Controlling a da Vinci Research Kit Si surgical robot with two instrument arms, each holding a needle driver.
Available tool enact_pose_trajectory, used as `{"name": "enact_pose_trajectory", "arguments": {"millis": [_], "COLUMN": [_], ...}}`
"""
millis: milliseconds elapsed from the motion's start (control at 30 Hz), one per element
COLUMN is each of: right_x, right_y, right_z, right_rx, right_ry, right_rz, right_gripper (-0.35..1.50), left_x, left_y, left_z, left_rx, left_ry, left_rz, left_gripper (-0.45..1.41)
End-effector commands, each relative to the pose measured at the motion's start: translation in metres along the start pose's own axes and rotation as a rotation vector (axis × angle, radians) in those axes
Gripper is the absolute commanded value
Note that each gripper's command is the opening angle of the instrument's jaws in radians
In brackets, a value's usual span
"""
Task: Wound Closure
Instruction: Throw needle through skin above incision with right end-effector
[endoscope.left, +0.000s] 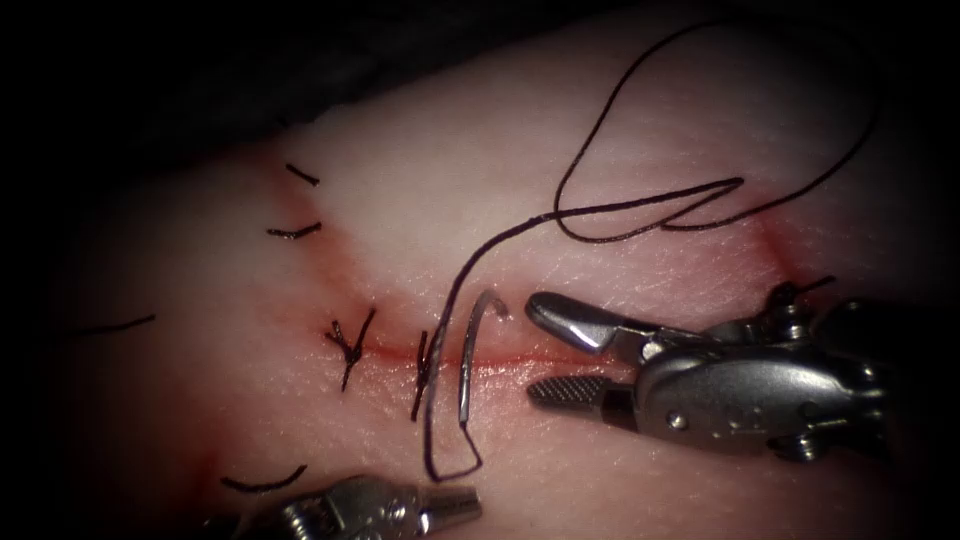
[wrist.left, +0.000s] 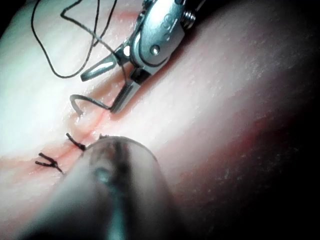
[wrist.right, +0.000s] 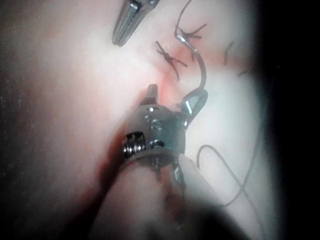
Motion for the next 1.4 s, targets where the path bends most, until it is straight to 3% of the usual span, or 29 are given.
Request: {"name": "enact_pose_trajectory", "arguments": {"millis": [33,267,900,933,967,1000,1033,1133,1400], "right_x": [0.0007,0.0016,0.0034,0.0035,0.0035,0.0034,0.0034,0.0032,0.0023], "right_y": [0.0013,0.0016,0.0019,0.002,0.002,0.0019,0.002,0.0016,-0.0025], "right_z": [0.003,0.0048,0.0061,0.006,0.0058,0.0056,0.0056,0.0051,0.0038], "right_rx": [0.007,0.02,0.067,0.066,0.079,0.126,0.148,0.114,0.118], "right_ry": [0.023,0.021,0.03,0.034,0.035,0.033,0.035,0.05,0.064], "right_rz": [-0.024,-0.063,-0.171,-0.187,-0.194,-0.203,-0.204,-0.272,-0.39], "right_gripper": [1.41,1.41,1.4,1.28,0.94,-0.05,-0.35,-0.35,-0.35], "left_x": [0.0006,0.0006,0.0006,0.0006,0.0006,0.0006,0.0006,0.0006,0.0003], "left_y": [-0.0006,-0.0006,-0.0006,-0.0006,-0.0006,-0.0006,-0.0006,-0.0006,-0.0013], "left_z": [0.0005,0.0005,0.0004,0.0004,0.0004,0.0004,0.0004,0.0002,-0.0009], "left_rx": [0.003,0.002,0.002,0.002,0.002,0.002,0.002,0.0,0.005], "left_ry": [0.003,0.003,0.003,0.003,0.003,0.003,0.003,0.003,-0.006], "left_rz": [0.002,0.002,0.002,0.002,0.002,0.002,0.002,0.002,0.003], "left_gripper": [-0.45,-0.45,-0.45,-0.45,-0.45,-0.45,-0.45,-0.45,-0.45]}}
